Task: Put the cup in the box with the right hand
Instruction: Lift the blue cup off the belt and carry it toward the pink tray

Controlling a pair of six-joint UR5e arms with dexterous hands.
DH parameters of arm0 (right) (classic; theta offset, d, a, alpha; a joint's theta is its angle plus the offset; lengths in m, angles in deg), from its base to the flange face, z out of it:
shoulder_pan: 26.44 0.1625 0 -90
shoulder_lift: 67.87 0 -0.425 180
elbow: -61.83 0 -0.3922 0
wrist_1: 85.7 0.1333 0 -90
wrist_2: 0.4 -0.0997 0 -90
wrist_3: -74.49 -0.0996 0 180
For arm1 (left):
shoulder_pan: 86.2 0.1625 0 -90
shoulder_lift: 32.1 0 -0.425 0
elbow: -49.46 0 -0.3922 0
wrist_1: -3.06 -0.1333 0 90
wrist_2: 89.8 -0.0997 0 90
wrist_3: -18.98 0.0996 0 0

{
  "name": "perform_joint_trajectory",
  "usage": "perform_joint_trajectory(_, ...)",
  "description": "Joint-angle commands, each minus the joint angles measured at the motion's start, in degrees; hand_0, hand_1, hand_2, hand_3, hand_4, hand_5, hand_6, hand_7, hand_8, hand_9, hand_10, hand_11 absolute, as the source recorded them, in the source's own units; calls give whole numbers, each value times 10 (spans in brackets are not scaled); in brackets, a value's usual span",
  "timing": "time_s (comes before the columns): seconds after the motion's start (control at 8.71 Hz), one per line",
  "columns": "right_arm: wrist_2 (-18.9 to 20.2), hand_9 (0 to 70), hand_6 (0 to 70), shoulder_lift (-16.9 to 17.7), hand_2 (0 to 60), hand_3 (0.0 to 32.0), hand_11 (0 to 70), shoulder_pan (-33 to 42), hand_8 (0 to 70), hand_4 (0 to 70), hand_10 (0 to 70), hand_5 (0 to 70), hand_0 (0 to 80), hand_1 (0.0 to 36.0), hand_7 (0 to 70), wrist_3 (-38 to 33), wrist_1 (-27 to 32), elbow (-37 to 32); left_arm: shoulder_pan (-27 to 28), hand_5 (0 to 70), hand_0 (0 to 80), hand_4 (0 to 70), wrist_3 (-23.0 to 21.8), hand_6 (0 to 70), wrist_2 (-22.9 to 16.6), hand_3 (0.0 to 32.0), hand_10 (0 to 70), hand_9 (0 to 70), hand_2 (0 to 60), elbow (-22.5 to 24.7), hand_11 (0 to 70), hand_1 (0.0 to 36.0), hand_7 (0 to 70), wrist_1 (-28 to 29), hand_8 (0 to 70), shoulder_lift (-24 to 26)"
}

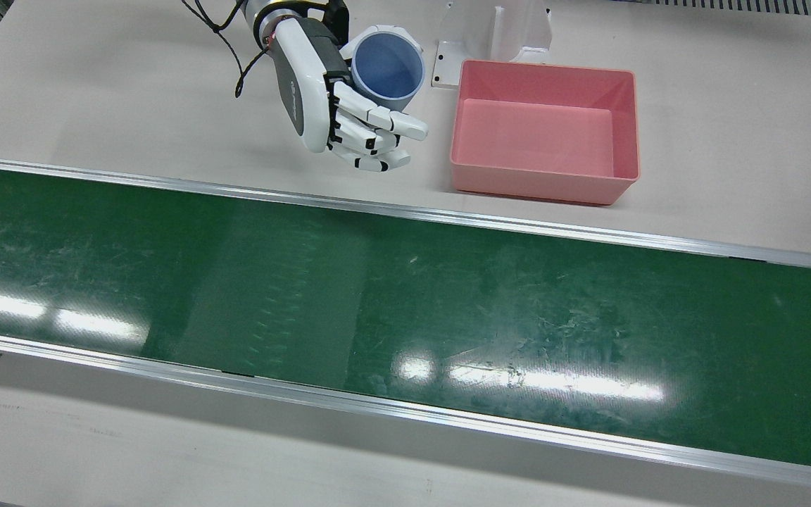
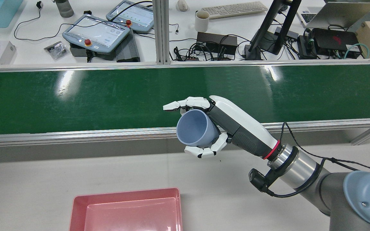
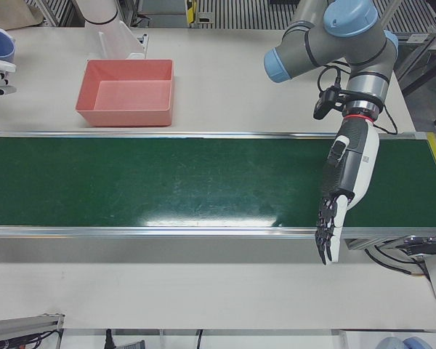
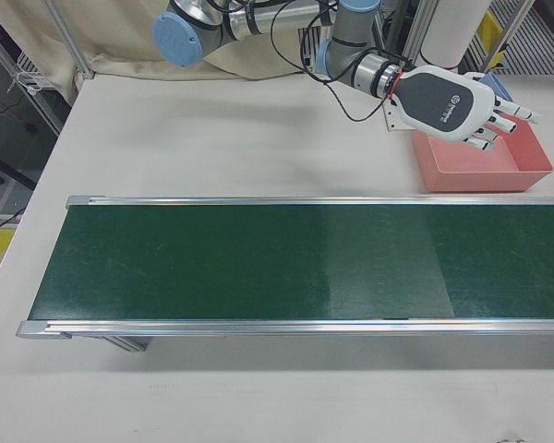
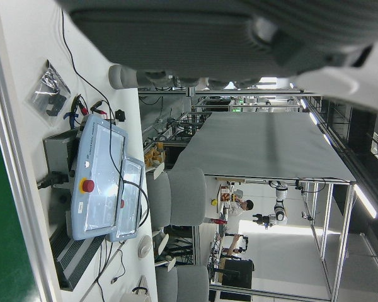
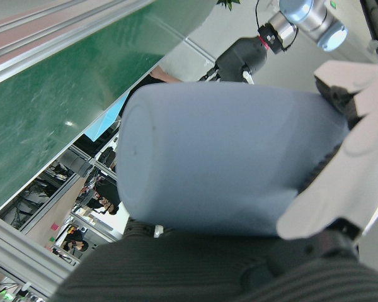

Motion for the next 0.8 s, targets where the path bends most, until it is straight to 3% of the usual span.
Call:
perform_joint_trajectory(0.0,45,700,306,-4,600,0,444,-34,544,0,302,132,388,216,700,103,-9,1,1,0,0,0,0,0,0,0,0,0,0,0,0,0,0,0,0,0)
perform_joint_trajectory(0.69,38,700,279,-35,600,0,435,-137,508,0,294,122,375,229,700,171,10,-54,0,0,0,0,0,0,0,0,0,0,0,0,0,0,0,0,0,0)
